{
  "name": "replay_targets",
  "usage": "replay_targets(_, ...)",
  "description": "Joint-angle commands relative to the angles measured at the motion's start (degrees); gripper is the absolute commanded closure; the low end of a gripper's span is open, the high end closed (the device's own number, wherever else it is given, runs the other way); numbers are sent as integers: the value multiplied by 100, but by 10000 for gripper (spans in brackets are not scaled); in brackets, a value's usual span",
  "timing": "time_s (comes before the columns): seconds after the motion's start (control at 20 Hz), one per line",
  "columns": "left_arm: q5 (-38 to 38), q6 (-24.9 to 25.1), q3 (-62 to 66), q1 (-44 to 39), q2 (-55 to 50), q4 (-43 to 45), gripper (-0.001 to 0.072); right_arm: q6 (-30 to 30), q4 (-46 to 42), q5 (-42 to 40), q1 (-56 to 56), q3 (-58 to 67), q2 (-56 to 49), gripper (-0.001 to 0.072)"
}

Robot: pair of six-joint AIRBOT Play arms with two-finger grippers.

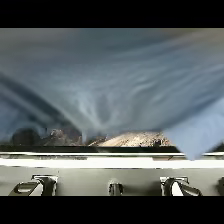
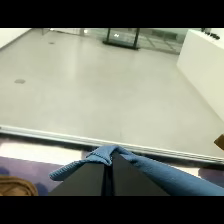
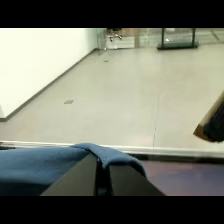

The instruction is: Fold the clothes and pants, and hang the long-sleeved shirts on hangers.

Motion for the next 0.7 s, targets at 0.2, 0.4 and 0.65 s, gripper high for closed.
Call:
replay_targets(0.2, -138, 350, -581, 0, -2050, -7, 691, 514, 175, 1143, 2, -1064, -1867, 685)
replay_targets(0.4, 960, 573, -584, -142, -4159, -162, 692, 153, 190, 664, 2, -2026, -3261, 685)
replay_targets(0.65, 2363, 533, -581, -372, -6024, -503, 691, -160, 262, -710, 315, -2332, -5097, 685)
